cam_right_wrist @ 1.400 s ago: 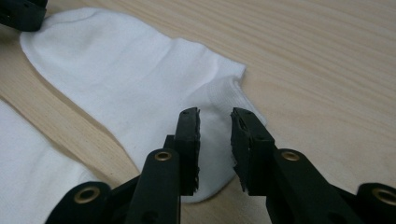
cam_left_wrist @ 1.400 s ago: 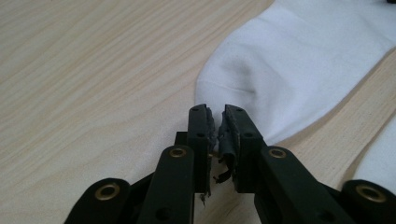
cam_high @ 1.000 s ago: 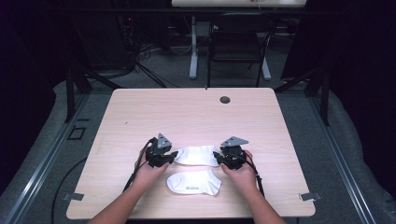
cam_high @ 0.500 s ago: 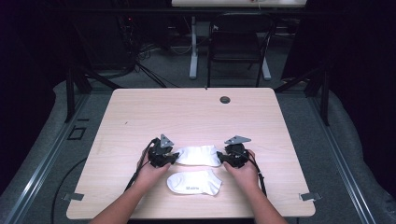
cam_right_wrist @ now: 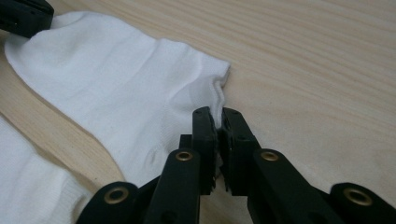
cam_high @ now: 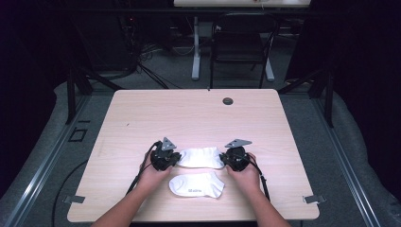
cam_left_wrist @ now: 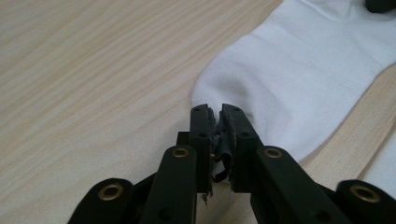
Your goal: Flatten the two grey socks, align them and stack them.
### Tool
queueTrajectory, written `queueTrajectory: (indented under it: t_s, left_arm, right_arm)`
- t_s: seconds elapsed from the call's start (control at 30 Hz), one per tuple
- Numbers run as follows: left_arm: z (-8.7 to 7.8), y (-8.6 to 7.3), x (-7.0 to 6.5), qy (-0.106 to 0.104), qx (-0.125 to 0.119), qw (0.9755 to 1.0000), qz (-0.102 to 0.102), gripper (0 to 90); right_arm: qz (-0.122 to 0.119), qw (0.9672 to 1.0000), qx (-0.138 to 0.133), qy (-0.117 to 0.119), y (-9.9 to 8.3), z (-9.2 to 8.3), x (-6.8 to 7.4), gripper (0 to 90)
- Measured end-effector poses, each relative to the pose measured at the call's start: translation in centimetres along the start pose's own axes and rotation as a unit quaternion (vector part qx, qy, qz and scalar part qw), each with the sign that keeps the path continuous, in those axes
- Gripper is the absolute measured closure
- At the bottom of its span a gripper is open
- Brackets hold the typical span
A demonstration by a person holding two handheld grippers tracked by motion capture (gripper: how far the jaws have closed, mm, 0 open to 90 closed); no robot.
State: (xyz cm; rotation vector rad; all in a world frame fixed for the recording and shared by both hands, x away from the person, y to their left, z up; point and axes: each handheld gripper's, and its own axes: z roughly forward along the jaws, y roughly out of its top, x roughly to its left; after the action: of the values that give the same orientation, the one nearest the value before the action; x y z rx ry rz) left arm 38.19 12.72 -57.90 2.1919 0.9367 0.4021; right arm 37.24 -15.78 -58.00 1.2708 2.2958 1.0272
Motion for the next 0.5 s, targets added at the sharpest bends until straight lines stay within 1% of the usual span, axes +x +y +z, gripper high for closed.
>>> queueTrajectory:
  t_s: [0.1, 0.17, 0.23, 0.3, 0.33, 0.37, 0.43, 0.5]
  left_arm:
    - [0.0, 0.0, -0.2, 0.007, 0.001, 0.9999, 0.008, 86.4]
    - [0.0, 0.0, -0.2, 0.009, -0.001, 0.9999, 0.005, 87.1]
    - [-0.1, 0.1, -0.2, 0.004, 0.003, 1.0, 0.001, 87.3]
    - [-0.2, 0.1, -0.1, 0.005, 0.004, 1.0, 0.001, 87.5]
    - [-0.2, 0.1, -0.1, 0.005, 0.005, 1.0, 0.001, 87.5]
    - [-0.2, 0.1, -0.2, 0.005, 0.004, 1.0, -0.001, 87.6]
    - [-0.5, 0.2, -0.2, 0.008, 0.002, 1.0, 0.004, 87.5]
    - [-0.7, 0.2, -0.1, 0.01, -0.003, 0.9999, 0.002, 87.6]
  right_arm:
    - [-0.004, 1.0, 0.0, -0.004, 0.0, -0.1, 0.1, 86.1]
    - [-0.005, 1.0, -0.005, -0.004, 0.1, -0.2, 0.1, 86.2]
    - [-0.005, 1.0, -0.008, -0.001, 0.1, -0.4, 0.2, 86.2]
    - [-0.004, 0.9999, -0.011, 0.001, 0.3, -0.7, 0.2, 86.3]
    - [-0.003, 0.9998, -0.019, 0.001, 0.3, -0.8, 0.2, 86.4]
    - [-0.002, 0.9998, -0.019, 0.001, 0.3, -0.9, 0.3, 86.3]
    - [-0.002, 0.9997, -0.023, 0.004, 0.5, -1.2, 0.3, 86.4]
    - [-0.005, 0.9996, -0.026, 0.005, 0.6, -1.4, 0.4, 86.3]
